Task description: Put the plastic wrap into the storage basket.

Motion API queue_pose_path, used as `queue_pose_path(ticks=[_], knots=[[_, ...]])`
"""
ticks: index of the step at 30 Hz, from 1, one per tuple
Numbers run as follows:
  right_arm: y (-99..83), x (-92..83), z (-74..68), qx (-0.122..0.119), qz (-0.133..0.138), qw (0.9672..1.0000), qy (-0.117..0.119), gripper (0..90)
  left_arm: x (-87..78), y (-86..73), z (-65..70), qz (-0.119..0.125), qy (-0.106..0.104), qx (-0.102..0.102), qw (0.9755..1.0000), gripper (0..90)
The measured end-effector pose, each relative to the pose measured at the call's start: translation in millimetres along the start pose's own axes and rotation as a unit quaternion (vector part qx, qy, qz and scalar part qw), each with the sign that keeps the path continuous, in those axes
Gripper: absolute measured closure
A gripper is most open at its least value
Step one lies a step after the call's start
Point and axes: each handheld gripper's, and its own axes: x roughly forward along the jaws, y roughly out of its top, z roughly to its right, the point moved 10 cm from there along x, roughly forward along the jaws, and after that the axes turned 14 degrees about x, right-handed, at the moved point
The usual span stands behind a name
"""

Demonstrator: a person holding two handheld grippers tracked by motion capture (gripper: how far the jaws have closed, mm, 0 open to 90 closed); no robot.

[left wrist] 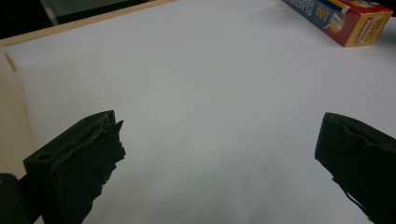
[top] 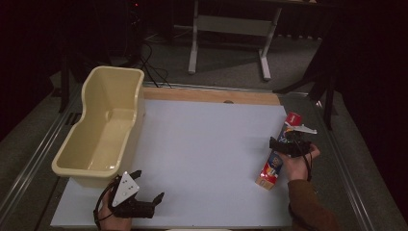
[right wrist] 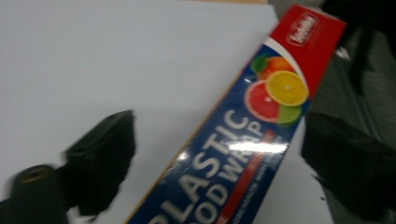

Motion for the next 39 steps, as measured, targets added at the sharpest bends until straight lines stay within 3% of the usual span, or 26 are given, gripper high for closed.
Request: queue_pose_path(ticks=[2,3,8,10,12,15,17,27,34,38,39], knots=[[0.2,2.3,0.7,0.004,-0.002,1.0,-0.002,8.7,0.0,-0.1,0.0,0.0,0.0,0.0,1.0,0.4],[-1.0,7.2,3.0,0.01,-0.01,0.9998,-0.017,8.2,0.1,0.0,0.0,0.0,0.0,0.0,1.0,0.4],[-6.0,14.6,7.0,0.029,-0.026,0.9986,-0.037,7.9,0.1,-0.1,0.2,0.0,-0.001,0.0,1.0,0.4],[-11.1,18.8,10.8,0.041,-0.043,0.997,-0.048,7.9,0.2,-0.2,0.1,0.0,-0.001,0.0,1.0,0.4],[-15.9,21.4,10.3,0.06,-0.062,0.9957,-0.034,8.0,0.3,-0.4,0.1,-0.001,-0.002,0.0,1.0,0.4],[-22.7,25.0,10.7,0.062,-0.087,0.9937,-0.035,11.1,0.5,-0.4,0.2,-0.002,-0.002,0.001,1.0,0.4],[-27.7,27.5,7.5,0.064,-0.105,0.9922,-0.022,14.3,0.5,-0.2,0.4,-0.001,-0.002,0.001,1.0,0.4],[-27.7,26.7,6.3,0.096,-0.112,0.9885,-0.031,22.3,0.8,-0.2,0.1,-0.001,-0.003,0.001,1.0,0.7],[-25.7,23.3,4.8,0.116,-0.121,0.9858,-0.01,27.3,2.9,0.5,1.2,-0.003,-0.005,0.002,1.0,0.7],[-23.7,21.0,-6.1,0.102,-0.112,0.9885,0.003,34.4,2.6,0.8,1.0,-0.002,-0.004,0.003,1.0,0.7],[-25.6,22.4,-23.7,0.066,-0.12,0.9905,0.017,36.5,2.3,0.9,1.0,-0.001,-0.004,0.002,1.0,0.7]])
